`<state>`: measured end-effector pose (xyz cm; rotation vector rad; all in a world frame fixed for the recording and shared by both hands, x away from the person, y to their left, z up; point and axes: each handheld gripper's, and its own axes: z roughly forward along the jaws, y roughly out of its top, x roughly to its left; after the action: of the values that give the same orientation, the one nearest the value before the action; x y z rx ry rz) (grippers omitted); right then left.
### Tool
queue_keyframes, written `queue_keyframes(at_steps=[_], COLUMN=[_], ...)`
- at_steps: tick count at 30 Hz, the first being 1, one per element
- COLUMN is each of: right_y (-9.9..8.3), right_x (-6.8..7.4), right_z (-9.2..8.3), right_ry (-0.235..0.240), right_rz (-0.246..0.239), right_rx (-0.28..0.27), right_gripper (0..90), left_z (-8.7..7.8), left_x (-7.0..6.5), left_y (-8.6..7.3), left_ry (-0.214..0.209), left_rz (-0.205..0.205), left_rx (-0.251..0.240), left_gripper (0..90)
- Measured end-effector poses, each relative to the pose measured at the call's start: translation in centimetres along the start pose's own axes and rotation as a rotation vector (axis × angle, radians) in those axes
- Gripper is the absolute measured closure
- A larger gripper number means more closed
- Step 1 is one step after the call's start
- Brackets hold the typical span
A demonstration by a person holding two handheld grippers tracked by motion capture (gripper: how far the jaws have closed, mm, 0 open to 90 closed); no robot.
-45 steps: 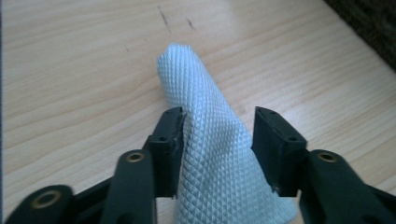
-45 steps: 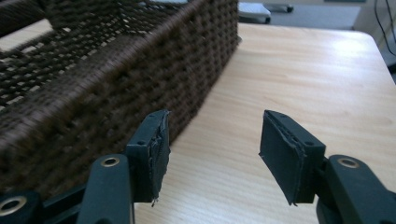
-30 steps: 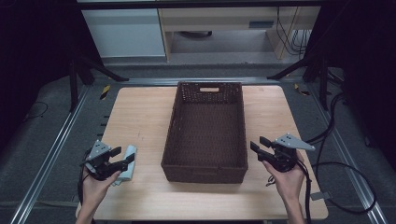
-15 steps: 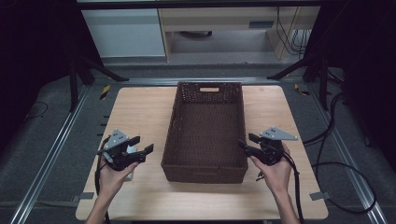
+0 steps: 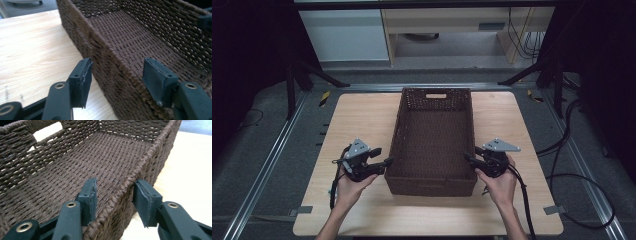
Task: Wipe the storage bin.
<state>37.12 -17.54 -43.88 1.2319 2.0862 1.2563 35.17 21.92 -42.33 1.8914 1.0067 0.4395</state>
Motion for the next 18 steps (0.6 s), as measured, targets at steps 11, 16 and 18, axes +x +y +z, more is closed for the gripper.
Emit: queue_keyframes(at_steps=[11,16,18], right_y=[-0.2,0.1,0.2], right_x=[-0.3,-0.2,-0.2], right_z=[0.2,0.1,-0.2], right_ry=[0.026,-0.003,-0.019], right_rz=[0.013,-0.018,-0.026], right_rx=[-0.021,-0.011,-0.018], right_gripper=[58.1,51.4,49.1], left_z=[0.4,0.2,0.0], left_x=[-1.3,-1.8,-2.1], left_y=[-0.5,-0.7,-0.8], left_ry=[-0.004,0.004,-0.001], left_rz=[-0.005,0.000,0.006], left_rx=[0.004,0.001,0.002], left_gripper=[57.6,57.8,57.3])
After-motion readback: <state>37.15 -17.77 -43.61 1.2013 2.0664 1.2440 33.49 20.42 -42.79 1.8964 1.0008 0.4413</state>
